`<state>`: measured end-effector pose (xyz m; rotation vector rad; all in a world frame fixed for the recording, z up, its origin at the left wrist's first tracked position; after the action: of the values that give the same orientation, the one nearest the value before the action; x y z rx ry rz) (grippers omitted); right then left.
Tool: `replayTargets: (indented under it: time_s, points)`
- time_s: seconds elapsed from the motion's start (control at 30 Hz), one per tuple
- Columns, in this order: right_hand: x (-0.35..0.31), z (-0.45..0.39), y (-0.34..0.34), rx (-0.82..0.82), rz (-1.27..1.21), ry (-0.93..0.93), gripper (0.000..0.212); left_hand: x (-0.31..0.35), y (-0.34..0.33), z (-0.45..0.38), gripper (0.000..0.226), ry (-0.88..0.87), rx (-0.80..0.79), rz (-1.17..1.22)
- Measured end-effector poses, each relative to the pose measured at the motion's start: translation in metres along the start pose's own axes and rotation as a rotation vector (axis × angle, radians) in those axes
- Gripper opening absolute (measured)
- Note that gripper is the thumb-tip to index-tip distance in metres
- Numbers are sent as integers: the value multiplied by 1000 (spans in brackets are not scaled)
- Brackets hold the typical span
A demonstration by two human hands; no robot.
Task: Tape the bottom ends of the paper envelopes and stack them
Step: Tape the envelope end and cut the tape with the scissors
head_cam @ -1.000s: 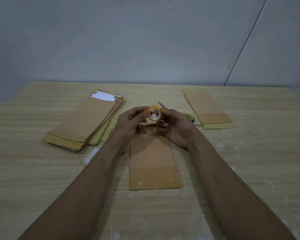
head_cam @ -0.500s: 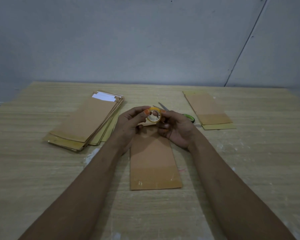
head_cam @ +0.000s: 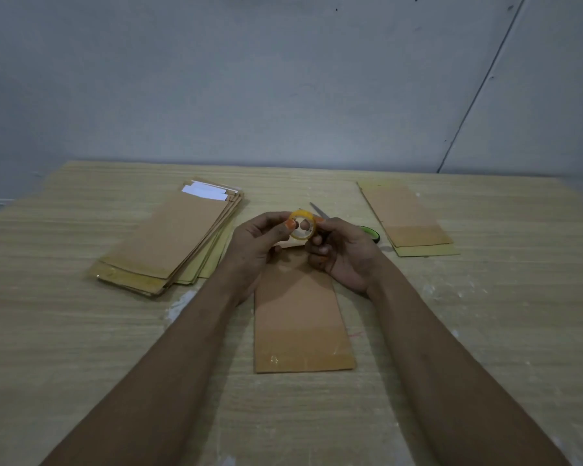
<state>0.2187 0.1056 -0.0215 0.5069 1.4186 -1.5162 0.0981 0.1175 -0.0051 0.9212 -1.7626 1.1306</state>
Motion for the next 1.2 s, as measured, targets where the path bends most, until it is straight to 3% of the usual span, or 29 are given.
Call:
replayTargets:
  time_s: [0.17,0.27,0.5,0.67,0.83,1.0,1.2]
  points:
    - [1,0,0,77,61,-3,15,0,0,-2,10,-17,-15,-13]
    - [0,0,-1,61,46,-2,14,0,-1,-2,21,-26,-36,-7]
    - [-2,3,-4,35,-1,-9,7,-5,1,-3,15,3,-24,-18]
    - [1,1,-2,74,59,-18,18,-6,2,-4,10,-10,-35,-14]
    - [1,3,-4,-6,28,-36,25,-4,2,-4,14,-3,-10,10]
    - [3,0,-1,68,79,-24,11,-4,3,-5,11,-32,-30,11]
    - [-2,4,-5,4,16,-4,9,-6,1,-5,14,-17,-37,-16]
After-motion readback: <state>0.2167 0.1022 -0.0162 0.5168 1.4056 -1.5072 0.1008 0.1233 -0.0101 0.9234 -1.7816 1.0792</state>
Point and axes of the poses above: each hand's wrist, its own z-axis away from the middle knuckle, its own y-axis out of the back of the hand, x = y × z, the point moved 9 cm from there along -z, towards the middle knuckle, and after that the axes turned 9 degrees about -y, right-handed, at the moved point
